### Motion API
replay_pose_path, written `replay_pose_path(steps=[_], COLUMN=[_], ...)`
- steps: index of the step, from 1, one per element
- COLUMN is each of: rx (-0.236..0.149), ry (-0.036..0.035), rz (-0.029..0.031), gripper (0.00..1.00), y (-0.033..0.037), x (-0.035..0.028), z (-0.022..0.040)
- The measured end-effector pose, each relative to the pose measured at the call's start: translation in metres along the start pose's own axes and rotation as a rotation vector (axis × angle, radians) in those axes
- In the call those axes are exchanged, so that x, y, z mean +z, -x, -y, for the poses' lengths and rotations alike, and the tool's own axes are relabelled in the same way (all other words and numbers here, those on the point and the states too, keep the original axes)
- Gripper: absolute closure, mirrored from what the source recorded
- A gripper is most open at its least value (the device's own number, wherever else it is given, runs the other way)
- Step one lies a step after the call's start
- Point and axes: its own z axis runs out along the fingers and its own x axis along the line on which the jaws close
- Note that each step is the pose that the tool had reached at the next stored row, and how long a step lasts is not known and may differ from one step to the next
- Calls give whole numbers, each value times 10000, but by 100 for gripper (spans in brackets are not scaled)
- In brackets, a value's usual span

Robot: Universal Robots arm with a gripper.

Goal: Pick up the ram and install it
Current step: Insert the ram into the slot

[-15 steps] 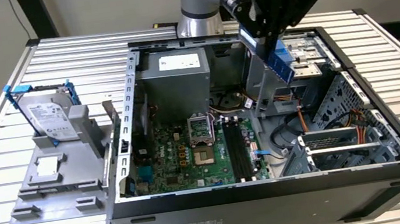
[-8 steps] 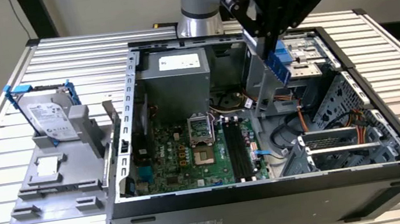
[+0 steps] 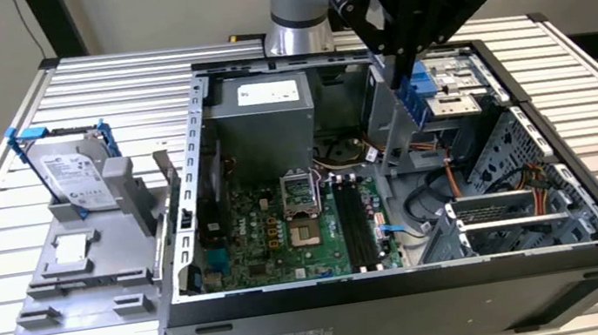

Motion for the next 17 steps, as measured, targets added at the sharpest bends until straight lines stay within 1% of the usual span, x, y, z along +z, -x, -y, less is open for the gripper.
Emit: replay_pose_path(steps=[5,12,17], rx=[465,1021,1251], ry=[-12,-26,-32], rz=[2,5,6], gripper=[100,100,100], y=[0,1,2], x=[0,0,0], z=[7,18,23])
